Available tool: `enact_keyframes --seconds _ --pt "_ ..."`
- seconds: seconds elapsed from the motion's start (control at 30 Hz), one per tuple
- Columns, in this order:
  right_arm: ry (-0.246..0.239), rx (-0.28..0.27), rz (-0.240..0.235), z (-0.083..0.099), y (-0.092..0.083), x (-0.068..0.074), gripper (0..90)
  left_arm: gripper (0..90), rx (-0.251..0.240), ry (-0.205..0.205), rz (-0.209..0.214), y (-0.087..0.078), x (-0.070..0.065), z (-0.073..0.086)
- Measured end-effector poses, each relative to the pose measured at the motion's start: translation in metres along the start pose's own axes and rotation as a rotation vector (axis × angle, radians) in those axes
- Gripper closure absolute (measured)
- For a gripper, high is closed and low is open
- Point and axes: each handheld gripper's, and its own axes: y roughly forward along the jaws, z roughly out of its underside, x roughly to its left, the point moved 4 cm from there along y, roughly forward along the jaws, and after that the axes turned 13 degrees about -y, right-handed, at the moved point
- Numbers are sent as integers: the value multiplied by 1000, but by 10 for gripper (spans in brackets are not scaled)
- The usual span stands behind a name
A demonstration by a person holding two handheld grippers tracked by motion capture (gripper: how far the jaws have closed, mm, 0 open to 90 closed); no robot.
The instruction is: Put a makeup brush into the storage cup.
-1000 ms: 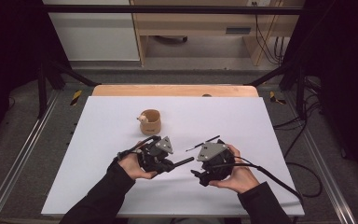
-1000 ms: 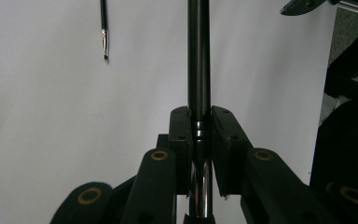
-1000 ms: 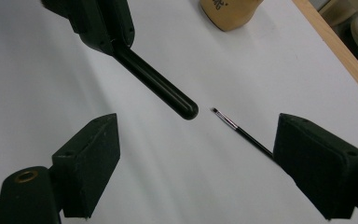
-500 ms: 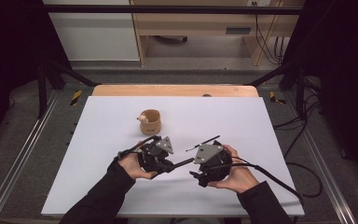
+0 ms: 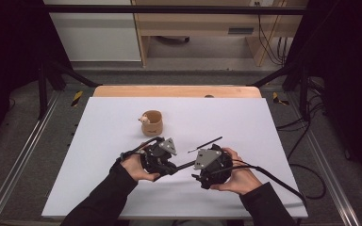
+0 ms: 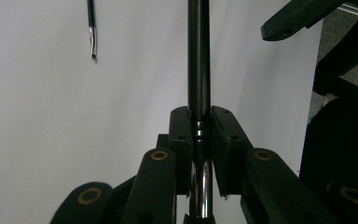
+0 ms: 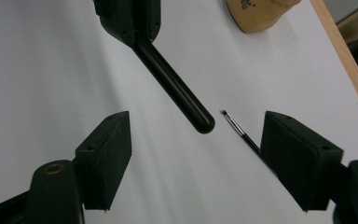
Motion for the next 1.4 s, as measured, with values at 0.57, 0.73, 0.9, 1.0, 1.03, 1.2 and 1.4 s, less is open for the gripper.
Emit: enact_keyframes --seconds 0.57,0.73,0.9,1.0,1.03,1.2,1.4 --pt "-85 24 -7 -3 7 4 357 784 16 6 14 2 -6 -4" --pt "-109 25 -4 -4 9 6 398 784 22 10 17 3 -8 -5" --pt "-138 24 0 -4 10 8 423 784 25 13 19 3 -9 -5" --pt "-161 27 -10 -3 10 8 439 785 24 14 23 3 -9 -6" --pt "-159 25 -7 -4 10 8 440 784 23 13 25 4 -10 -6" --pt "-189 23 -16 -4 11 10 464 784 29 16 28 4 -11 -6" --pt "-206 20 -27 -5 14 13 510 785 33 22 34 6 -11 -7"
